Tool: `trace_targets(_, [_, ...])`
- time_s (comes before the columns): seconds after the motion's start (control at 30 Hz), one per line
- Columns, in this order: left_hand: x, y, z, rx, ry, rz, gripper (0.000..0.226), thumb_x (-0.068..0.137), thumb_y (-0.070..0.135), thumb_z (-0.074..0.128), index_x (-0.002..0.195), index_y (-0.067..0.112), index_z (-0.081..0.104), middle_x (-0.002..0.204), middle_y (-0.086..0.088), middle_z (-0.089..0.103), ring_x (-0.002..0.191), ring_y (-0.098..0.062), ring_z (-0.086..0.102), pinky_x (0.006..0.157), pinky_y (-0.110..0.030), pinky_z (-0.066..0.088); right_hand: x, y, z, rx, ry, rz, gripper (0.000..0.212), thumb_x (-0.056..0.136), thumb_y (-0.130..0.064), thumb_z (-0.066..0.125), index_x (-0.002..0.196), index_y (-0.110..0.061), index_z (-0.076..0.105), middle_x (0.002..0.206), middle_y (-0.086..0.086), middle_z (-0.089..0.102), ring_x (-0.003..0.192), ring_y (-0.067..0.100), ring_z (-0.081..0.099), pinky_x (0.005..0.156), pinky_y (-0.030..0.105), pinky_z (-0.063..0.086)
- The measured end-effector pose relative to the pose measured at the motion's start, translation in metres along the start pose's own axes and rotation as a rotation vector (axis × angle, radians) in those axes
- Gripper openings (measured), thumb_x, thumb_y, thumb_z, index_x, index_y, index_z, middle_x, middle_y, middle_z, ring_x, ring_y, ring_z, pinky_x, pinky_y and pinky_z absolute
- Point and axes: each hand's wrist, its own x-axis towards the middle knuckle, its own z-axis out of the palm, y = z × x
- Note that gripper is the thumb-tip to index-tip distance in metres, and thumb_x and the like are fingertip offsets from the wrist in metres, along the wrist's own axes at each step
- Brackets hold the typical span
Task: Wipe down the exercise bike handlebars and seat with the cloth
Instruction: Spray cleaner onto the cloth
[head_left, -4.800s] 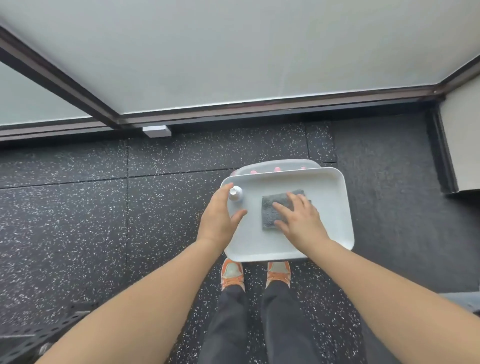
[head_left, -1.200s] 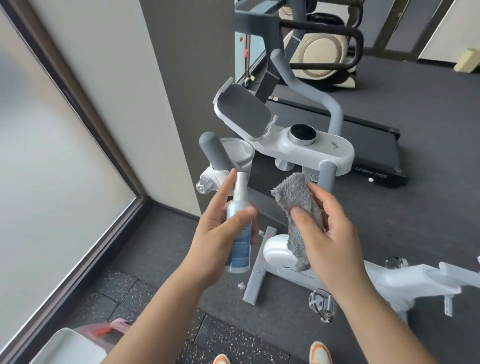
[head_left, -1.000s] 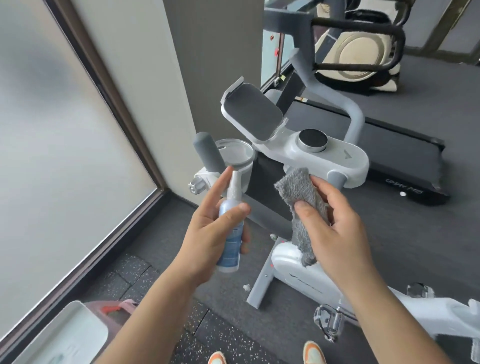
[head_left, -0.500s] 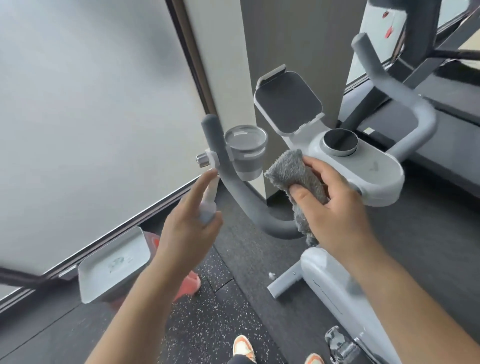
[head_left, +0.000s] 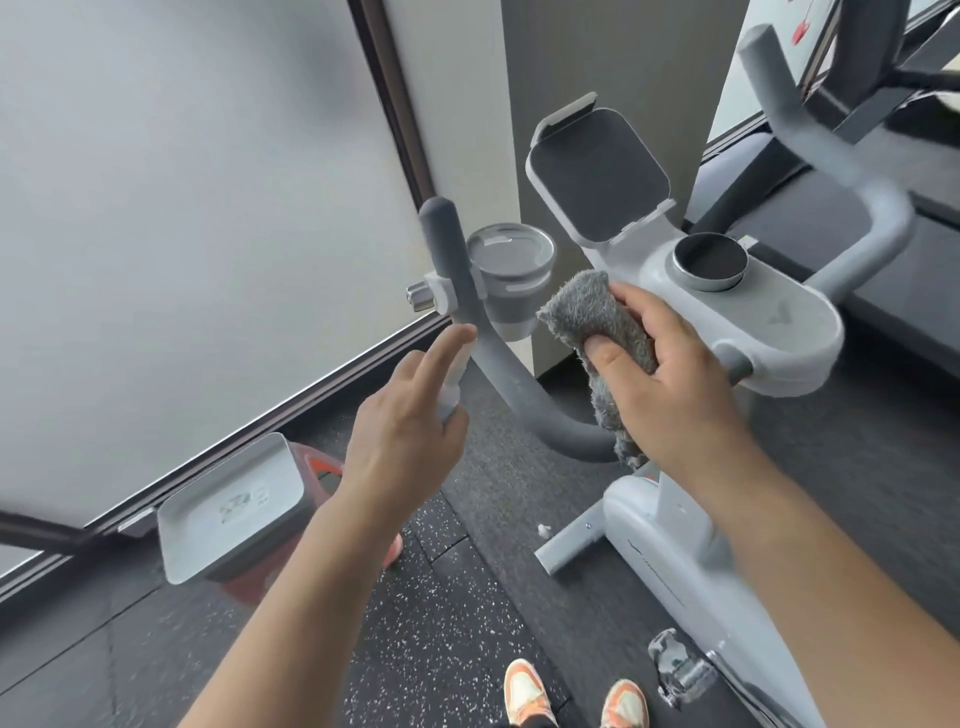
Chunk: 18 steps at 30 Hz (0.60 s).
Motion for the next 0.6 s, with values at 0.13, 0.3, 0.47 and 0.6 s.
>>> trace_targets(0.13, [0.002,-0.01,0.002,-0.058,-0.01,0.008,0.071,0.08,0.009,0.062,0.133,0.044,0.03,0.11,-0.001,0.06,0.068,-0.027,0.056,0.059,-0.037,0.045,0.003,-0.006,0.008,-0.018,0.015,-0.014,0.045,0.091,-0.035,0.06,0.134,-0.038,0.047,0.13,-0.008,0.054,0.119,0.004,0.049,0.107,0.026,0.037])
trace_targets(0.3, [0.001,-0.017,0.004,-0.234,0.02,-0.018,0.073,0.082,0.011,0.066,0.134,0.048,0.03,0.09,0.007,0.051,0.059,-0.003,0.047,0.056,-0.02,0.032,0.005,-0.009,0.015,-0.051,0.023,-0.024,0.046,0.091,-0.032,0.061,0.135,-0.035,0.048,0.131,-0.006,0.055,0.119,0.005,0.05,0.102,0.018,0.035])
trace_targets(0.47, [0.002,-0.022,0.003,-0.352,-0.005,0.053,0.062,0.086,0.038,0.068,0.136,0.046,0.032,0.081,0.011,0.043,0.061,0.005,0.047,0.058,-0.015,0.03,0.003,-0.012,0.016,-0.075,0.045,-0.047,0.045,0.091,-0.029,0.061,0.135,-0.031,0.05,0.13,-0.007,0.056,0.119,0.005,0.048,0.099,0.014,0.031])
trace_targets(0.6, [0.001,-0.027,0.003,-0.318,-0.058,0.077,0.054,0.089,0.051,0.056,0.137,0.044,0.031,0.081,-0.006,0.056,0.058,0.002,0.043,0.057,-0.02,0.031,0.002,-0.012,0.015,-0.066,0.062,-0.042,0.046,0.091,-0.029,0.061,0.135,-0.028,0.05,0.131,-0.007,0.056,0.12,0.004,0.048,0.102,0.017,0.033])
